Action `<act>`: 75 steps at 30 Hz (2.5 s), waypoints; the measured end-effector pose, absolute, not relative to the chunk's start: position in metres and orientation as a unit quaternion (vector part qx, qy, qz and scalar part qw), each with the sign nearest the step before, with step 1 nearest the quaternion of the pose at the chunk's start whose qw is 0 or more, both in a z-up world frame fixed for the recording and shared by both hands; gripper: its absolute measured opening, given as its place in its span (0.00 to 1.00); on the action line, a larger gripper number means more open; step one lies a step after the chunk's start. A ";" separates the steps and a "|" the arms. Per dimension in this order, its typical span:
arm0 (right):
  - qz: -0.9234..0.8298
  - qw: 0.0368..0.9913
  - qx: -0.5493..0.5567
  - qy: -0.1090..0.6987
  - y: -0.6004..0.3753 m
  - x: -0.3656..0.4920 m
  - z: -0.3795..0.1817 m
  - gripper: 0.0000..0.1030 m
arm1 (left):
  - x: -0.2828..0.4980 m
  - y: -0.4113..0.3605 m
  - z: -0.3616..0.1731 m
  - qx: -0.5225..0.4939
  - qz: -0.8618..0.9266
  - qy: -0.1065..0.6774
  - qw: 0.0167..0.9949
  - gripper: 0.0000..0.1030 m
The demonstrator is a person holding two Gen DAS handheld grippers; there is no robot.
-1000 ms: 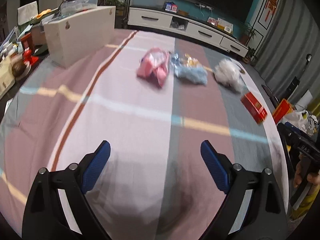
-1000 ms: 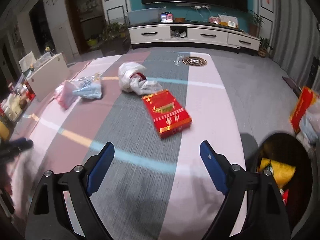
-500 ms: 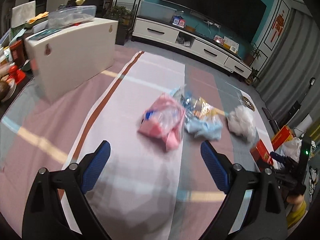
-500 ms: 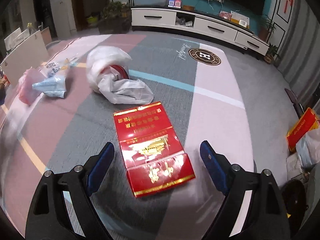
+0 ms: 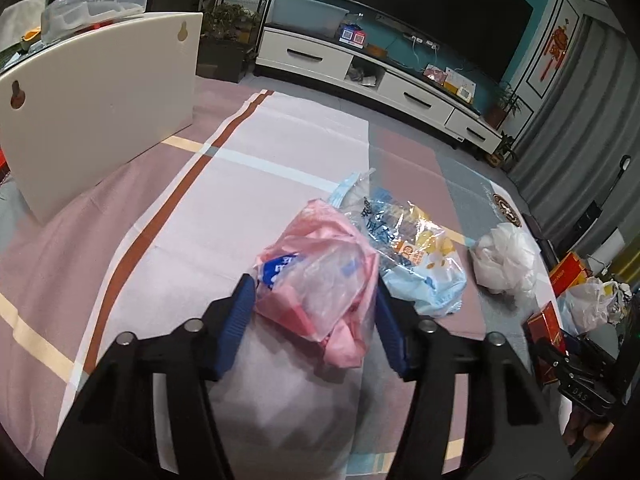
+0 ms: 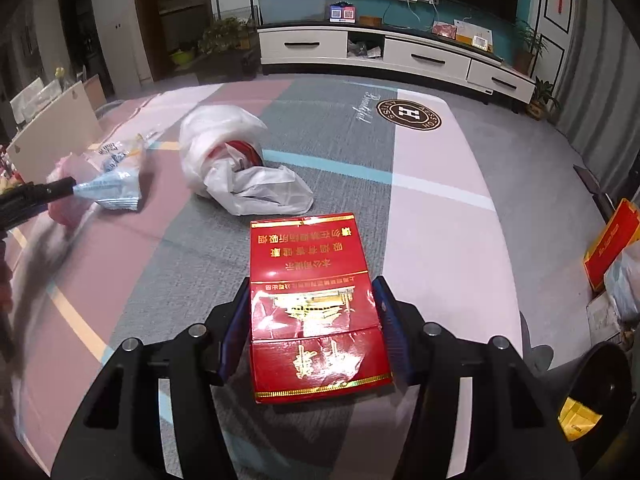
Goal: Collect trash
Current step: 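Grasp the pink plastic bag with the left tool while the right tool grasps the red cigarette carton, then carry the pink bag and red carton over the black bin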
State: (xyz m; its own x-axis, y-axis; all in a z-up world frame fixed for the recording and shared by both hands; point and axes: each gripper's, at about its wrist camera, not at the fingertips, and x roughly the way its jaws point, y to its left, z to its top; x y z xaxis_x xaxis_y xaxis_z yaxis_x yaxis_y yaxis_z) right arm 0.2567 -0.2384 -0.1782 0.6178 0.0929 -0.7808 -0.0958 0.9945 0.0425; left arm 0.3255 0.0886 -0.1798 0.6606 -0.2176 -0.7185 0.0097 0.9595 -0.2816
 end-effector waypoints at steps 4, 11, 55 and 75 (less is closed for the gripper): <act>0.059 0.901 0.008 0.429 -0.236 0.247 -0.171 0.57 | 0.312 0.090 -0.175 -0.123 -0.070 0.402 0.904 0.47; 0.061 0.902 0.027 0.426 -0.230 0.213 -0.159 0.57 | 0.260 0.094 -0.164 -0.093 -0.070 0.416 0.902 0.47; 0.093 0.927 0.148 0.331 -0.242 0.014 -0.069 0.57 | 0.042 0.022 -0.071 -0.031 -0.167 0.378 0.910 0.48; 0.002 0.932 0.215 0.290 -0.335 -0.028 -0.075 0.57 | 0.049 -0.098 -0.047 0.043 -0.266 0.351 0.897 0.48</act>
State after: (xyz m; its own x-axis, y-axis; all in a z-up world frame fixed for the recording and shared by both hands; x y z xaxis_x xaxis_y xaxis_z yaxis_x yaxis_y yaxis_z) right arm -0.0283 -0.3353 -0.0749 0.8316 0.1294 -0.5400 0.1207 0.9071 0.4032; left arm 0.0493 -0.0982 -0.0470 0.6131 -0.4464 -0.6518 0.5067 0.8552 -0.1090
